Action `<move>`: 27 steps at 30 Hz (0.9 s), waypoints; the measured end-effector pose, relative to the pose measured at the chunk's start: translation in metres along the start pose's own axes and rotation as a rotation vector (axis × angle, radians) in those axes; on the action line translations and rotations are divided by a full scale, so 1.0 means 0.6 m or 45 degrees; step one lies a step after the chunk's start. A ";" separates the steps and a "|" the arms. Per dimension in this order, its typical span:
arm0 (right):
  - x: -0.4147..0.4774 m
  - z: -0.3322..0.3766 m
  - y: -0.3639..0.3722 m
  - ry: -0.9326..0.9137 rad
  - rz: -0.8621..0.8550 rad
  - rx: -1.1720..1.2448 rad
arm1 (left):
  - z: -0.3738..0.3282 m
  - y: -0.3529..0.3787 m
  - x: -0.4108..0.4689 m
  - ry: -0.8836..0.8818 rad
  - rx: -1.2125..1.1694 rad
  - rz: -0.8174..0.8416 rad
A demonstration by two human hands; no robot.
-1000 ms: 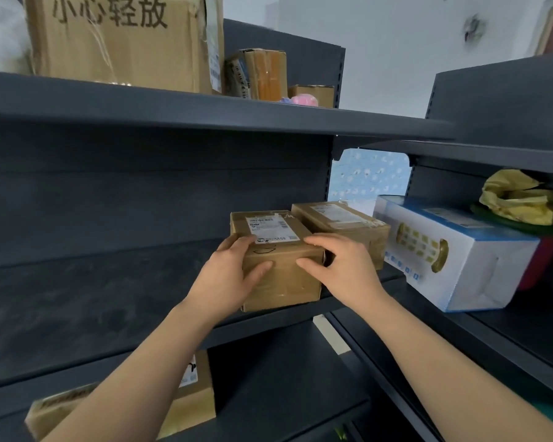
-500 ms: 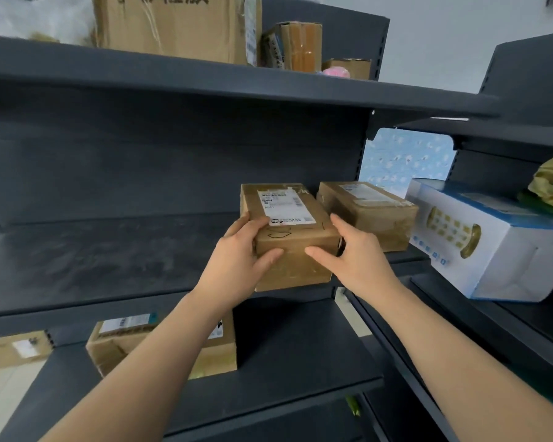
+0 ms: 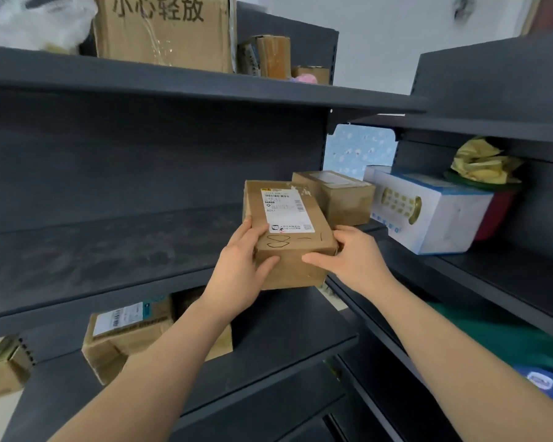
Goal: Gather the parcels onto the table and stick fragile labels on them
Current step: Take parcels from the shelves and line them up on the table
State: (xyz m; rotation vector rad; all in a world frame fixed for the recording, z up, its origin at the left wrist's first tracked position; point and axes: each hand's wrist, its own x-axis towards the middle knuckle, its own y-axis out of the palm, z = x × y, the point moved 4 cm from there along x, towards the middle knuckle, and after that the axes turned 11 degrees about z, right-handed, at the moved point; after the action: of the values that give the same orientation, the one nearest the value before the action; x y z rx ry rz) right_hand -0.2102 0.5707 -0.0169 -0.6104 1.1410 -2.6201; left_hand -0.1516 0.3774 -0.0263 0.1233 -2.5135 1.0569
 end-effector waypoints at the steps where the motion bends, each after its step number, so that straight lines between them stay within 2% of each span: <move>1: -0.018 0.009 0.000 0.003 -0.030 0.009 | -0.003 -0.004 -0.010 0.022 -0.012 0.016; 5: -0.097 0.040 -0.005 0.043 -0.172 -0.025 | -0.017 -0.010 -0.047 0.120 -0.084 0.093; 13: -0.300 0.068 -0.038 0.303 -0.426 -0.078 | -0.099 0.039 -0.127 0.307 -0.247 0.337; 23: -0.613 0.065 -0.145 0.752 -0.670 -0.266 | -0.307 0.177 -0.258 0.663 -0.440 0.682; 27: -0.763 0.071 -0.190 0.933 -0.742 -0.355 | -0.411 0.238 -0.339 0.729 -0.510 0.834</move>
State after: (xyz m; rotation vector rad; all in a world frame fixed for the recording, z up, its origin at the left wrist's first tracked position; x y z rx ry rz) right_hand 0.2129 0.7832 -0.0375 0.0289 1.7674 -3.3492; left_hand 0.0829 0.6362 -0.0480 -1.0219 -2.1838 0.6296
